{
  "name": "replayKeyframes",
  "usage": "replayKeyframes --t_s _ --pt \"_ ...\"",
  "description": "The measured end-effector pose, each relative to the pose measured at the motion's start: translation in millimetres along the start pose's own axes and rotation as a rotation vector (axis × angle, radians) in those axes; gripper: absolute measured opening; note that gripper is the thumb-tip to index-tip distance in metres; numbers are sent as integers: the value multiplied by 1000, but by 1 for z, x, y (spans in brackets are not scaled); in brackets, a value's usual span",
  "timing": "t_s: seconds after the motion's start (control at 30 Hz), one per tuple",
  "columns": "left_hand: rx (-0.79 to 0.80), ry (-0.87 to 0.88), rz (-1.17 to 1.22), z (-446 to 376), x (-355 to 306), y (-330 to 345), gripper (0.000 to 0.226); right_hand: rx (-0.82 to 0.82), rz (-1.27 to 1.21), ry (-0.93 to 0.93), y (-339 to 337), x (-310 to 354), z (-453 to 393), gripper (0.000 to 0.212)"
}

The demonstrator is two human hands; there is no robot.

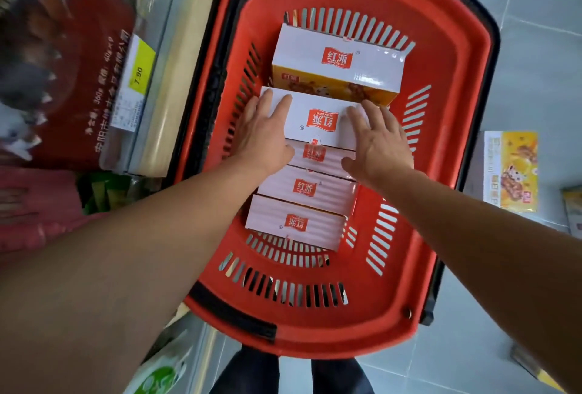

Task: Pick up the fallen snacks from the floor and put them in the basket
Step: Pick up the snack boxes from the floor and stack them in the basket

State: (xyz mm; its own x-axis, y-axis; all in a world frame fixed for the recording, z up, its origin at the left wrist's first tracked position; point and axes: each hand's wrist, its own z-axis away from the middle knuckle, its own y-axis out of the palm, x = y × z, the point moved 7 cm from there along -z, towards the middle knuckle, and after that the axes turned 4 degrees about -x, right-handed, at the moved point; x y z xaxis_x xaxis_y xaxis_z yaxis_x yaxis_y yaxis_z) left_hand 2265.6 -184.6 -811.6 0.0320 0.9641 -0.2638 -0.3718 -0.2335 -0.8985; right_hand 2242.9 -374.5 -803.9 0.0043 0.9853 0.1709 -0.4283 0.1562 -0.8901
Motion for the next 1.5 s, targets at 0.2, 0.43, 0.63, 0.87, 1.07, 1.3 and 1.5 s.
replayKeyframes --t_s 0.2,0.43,0.63,0.87,1.07,1.3,1.5 --pt "-47 60 40 16 -7 -15 79 -42 -68 59 -11 9 28 82" --pt "55 59 106 87 -37 -36 73 -63 -175 88 -36 15 117 70" --pt "161 132 168 148 -101 -41 68 -197 -318 270 -57 -32 213 65" --pt "190 321 118 210 -219 -18 61 -109 -342 537 -23 -130 337 69" --pt "273 435 23 260 -322 45 64 -36 -344 624 19 -216 432 69" --pt "374 422 -37 348 -455 142 66 -21 -425 674 69 -340 549 67" --pt "454 426 -35 420 -560 202 66 33 -475 790 105 -431 654 68"
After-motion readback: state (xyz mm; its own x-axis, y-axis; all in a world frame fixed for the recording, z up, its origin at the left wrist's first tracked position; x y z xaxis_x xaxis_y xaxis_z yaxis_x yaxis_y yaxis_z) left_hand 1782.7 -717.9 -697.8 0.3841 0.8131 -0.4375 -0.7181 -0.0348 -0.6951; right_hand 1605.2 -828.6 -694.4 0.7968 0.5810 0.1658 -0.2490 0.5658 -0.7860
